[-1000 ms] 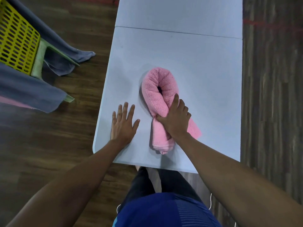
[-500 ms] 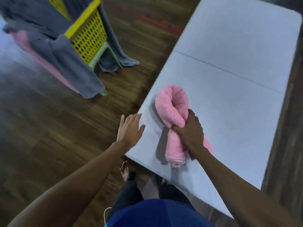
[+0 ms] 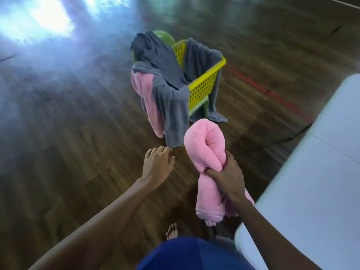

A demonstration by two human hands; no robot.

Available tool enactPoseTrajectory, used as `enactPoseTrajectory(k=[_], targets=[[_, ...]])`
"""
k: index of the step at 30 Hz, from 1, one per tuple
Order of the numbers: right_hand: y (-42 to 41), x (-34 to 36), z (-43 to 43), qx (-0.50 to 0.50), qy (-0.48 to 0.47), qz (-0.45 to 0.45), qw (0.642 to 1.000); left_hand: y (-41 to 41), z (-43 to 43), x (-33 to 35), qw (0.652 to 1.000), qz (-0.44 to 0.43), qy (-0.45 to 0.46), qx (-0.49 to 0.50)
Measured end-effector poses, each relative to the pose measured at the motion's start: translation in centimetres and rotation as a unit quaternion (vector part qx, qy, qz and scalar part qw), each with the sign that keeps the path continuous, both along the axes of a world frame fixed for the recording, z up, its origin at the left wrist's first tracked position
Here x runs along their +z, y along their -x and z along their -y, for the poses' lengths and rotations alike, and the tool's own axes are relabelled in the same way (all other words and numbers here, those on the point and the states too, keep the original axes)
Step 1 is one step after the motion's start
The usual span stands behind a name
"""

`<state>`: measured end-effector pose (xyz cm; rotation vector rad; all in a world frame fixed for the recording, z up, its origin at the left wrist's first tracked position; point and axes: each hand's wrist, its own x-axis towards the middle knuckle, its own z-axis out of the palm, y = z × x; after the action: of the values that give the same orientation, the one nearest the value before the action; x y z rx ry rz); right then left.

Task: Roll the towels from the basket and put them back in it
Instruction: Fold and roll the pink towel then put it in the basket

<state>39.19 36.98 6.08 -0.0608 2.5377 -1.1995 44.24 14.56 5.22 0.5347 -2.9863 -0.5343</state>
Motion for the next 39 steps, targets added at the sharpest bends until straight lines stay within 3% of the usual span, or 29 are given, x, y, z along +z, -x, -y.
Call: enactPoseTrajectory(k=[8,15,26,33,39], targets=[[8.9,0.9,13.2,-0.036,0.062,-0.01,0.997,9.6,12.6,0.2,1.0,-0.008,-0.02,0.01],[20.8,0.1,22.1,-0.073,0.089,-0.021,0.993,23.8,21.0,-0.3,0.999,-0.026,-0.012,-0.046],[39.7,0.8,32.0,-0.221,0.039,0.002,0.975,46.7,31.1,-0.5,0.982,0.049,0.022,-0.182],[48.4,-2.4,37.4,-0.358,-0.004,0.012,0.934,59.6,33.6,-5.2,0.945,0.081,0.039,-0.315],[54.7,-8.9,40.8,-0.423,-0.056,0.033,0.904,67.2,34.8,-12.0,0.92,0.123,0.04,-0.37]])
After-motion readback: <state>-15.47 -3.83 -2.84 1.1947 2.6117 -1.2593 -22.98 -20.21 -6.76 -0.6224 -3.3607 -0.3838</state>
